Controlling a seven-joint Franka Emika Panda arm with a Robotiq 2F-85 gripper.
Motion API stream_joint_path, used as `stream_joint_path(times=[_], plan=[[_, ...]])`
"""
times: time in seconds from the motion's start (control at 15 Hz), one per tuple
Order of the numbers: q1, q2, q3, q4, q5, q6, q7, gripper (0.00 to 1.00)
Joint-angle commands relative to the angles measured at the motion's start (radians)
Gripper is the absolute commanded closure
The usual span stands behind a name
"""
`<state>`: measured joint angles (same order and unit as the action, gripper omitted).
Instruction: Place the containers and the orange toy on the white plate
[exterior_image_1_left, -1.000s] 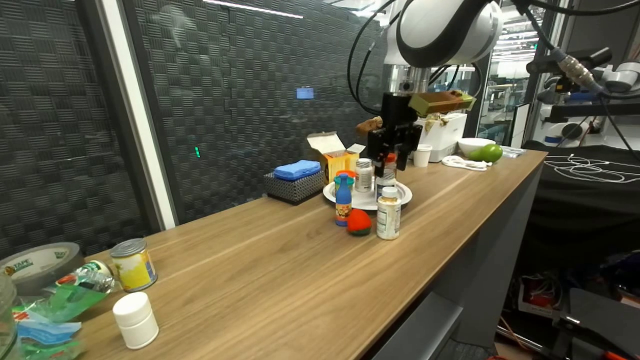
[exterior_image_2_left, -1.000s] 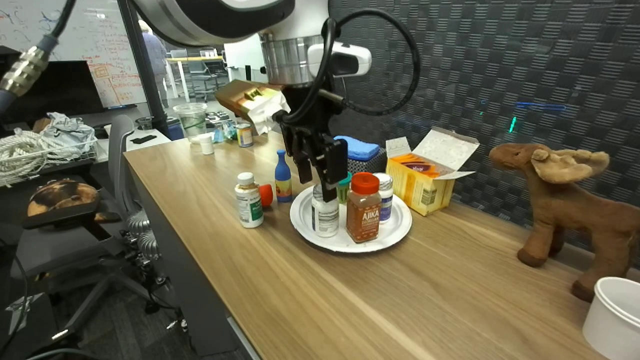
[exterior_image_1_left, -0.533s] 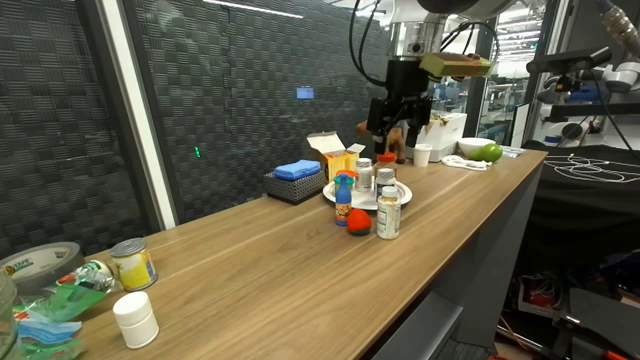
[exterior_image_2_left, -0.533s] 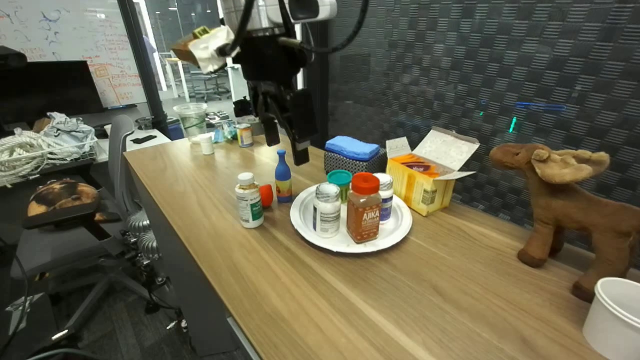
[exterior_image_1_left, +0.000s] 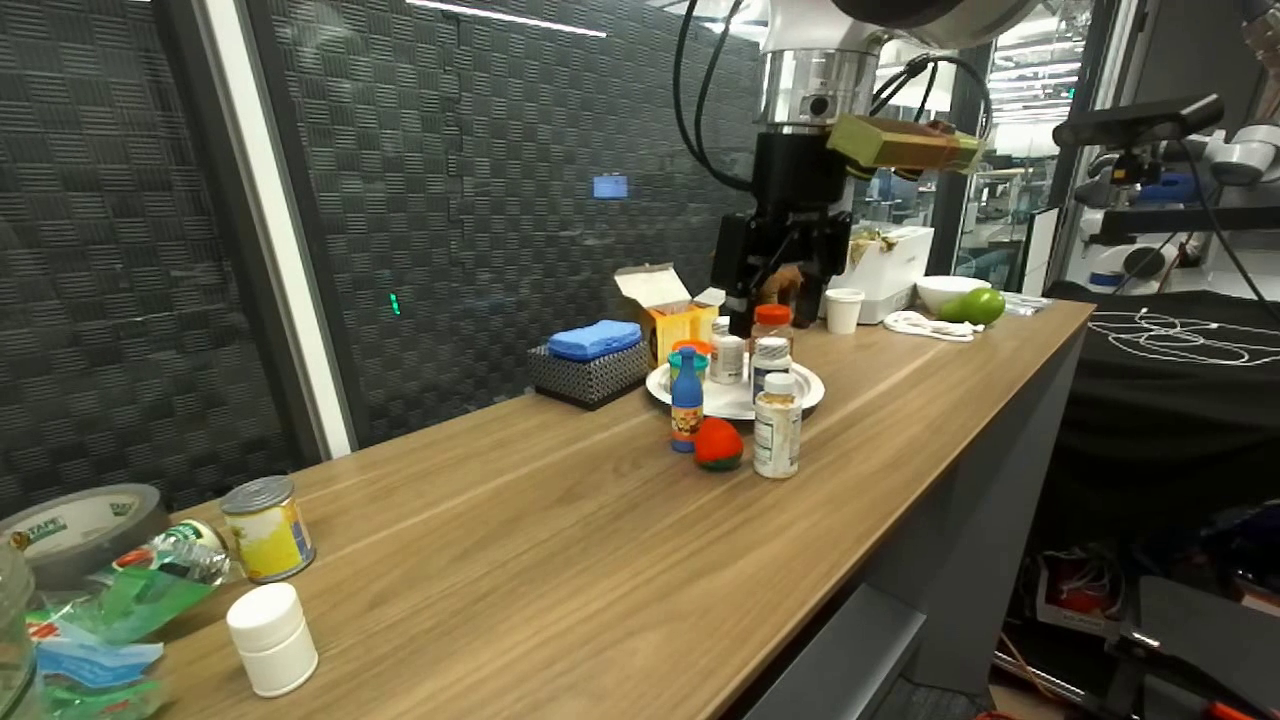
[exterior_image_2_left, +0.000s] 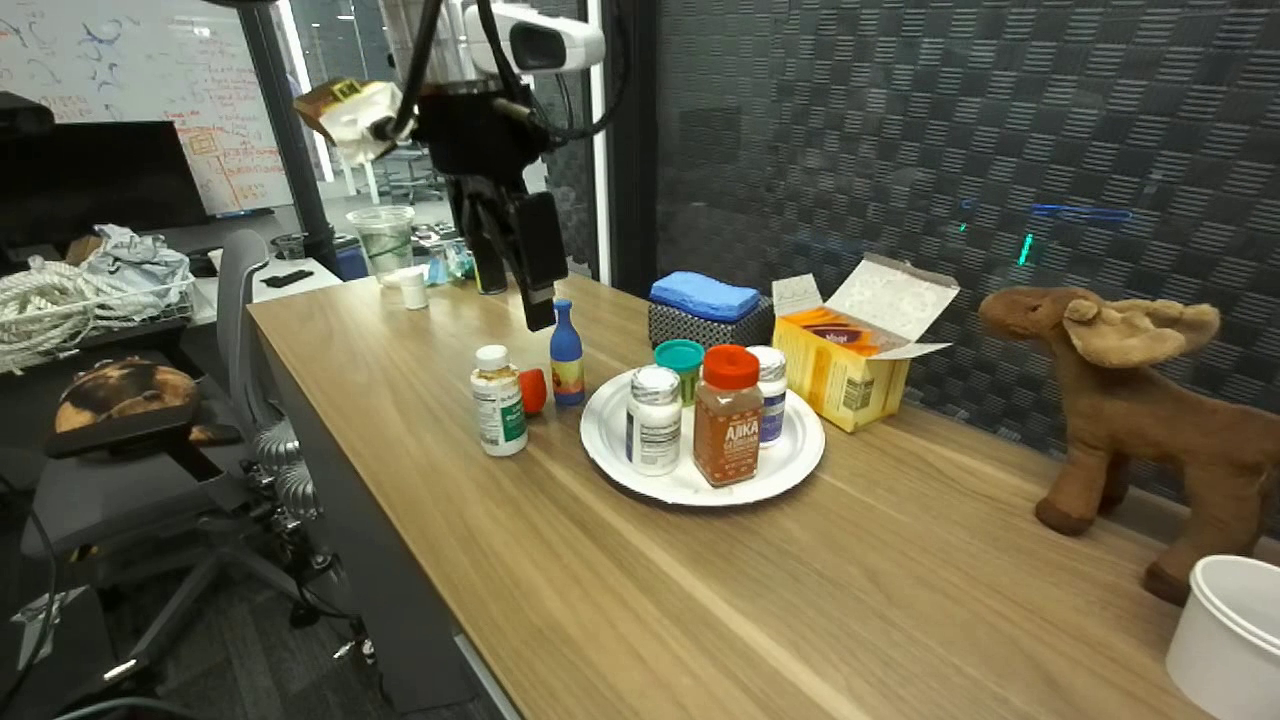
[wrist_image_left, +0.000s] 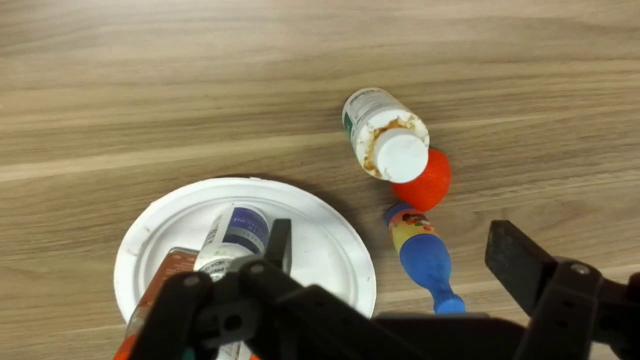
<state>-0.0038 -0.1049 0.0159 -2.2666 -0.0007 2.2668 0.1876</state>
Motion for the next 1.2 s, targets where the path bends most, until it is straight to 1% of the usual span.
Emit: stream_joint_path(times=[0.0, 0.33, 0.67, 0.73, 0.8, 1.07, 1.13], plan=[[0.007, 0.046, 0.009, 0.021, -0.001, -0.005, 0.016, 0.00], [0.011, 0.090, 0.009, 0.022, -0.013, -0.027, 0.027, 0.00], [0.014, 0.091, 0.009, 0.026, -0.026, -0.060, 0.042, 0.00], [0.015, 0.089, 0.009, 0.027, -0.028, -0.066, 0.048, 0.07], [0.016, 0.084, 0.010, 0.029, -0.031, -0.075, 0.051, 0.25], [0.022, 0.079, 0.013, 0.033, -0.032, -0.098, 0.059, 0.58], [0.023, 0.079, 0.014, 0.034, -0.038, -0.102, 0.064, 0.65]])
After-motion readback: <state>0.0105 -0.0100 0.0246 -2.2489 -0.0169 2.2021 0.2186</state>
